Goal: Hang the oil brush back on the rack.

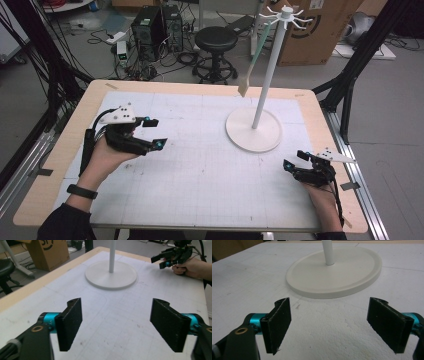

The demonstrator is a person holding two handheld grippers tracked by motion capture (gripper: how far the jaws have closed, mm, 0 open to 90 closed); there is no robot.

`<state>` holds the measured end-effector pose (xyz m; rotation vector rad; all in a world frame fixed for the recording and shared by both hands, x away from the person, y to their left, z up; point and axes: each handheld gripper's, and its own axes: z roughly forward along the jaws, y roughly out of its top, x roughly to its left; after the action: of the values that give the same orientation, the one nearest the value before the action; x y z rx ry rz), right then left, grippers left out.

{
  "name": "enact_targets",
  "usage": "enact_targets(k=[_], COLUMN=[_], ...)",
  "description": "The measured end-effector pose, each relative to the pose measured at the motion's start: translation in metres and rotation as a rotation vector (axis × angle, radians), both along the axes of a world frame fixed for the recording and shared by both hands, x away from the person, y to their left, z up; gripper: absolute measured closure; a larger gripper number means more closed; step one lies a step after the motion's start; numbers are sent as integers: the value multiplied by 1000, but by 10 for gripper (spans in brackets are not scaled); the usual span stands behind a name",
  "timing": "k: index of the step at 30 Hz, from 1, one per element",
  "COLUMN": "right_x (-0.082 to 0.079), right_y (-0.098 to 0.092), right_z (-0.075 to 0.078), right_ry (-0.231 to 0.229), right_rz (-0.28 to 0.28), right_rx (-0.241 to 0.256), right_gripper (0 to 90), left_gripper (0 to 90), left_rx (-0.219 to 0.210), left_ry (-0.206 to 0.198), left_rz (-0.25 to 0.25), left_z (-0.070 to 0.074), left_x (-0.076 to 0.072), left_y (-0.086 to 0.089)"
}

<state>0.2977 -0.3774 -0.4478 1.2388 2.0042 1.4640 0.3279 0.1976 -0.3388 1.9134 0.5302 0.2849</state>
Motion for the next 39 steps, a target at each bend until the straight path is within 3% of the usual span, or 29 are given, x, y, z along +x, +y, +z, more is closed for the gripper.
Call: enact_targets(k=[10,13,14,20,29,39], right_x=[0,0,0,0,0,0], right_y=[1,1,1,0,0,0], right_z=[0,0,0,0,0,0], right_ry=[0,0,0,-3,1,-1], right_rz=[-1,-2,-2,1,1,0], right_rx=[0,0,-1,-2,-2,-4], right_gripper=[190,190,190,190,190,190], left_gripper=[204,209,209,214,217,217], left_rx=[-12,6,4,-35,-70,-70], left_ry=[-4,9,-5,6,-3,-8], left_rz=[39,56,61,77,113,124], left_z=[-47,-55,-58,-73,-84,-89], left_x=[-15,-16,-18,-23,-29,-30], left_y=[30,34,36,46,59,61])
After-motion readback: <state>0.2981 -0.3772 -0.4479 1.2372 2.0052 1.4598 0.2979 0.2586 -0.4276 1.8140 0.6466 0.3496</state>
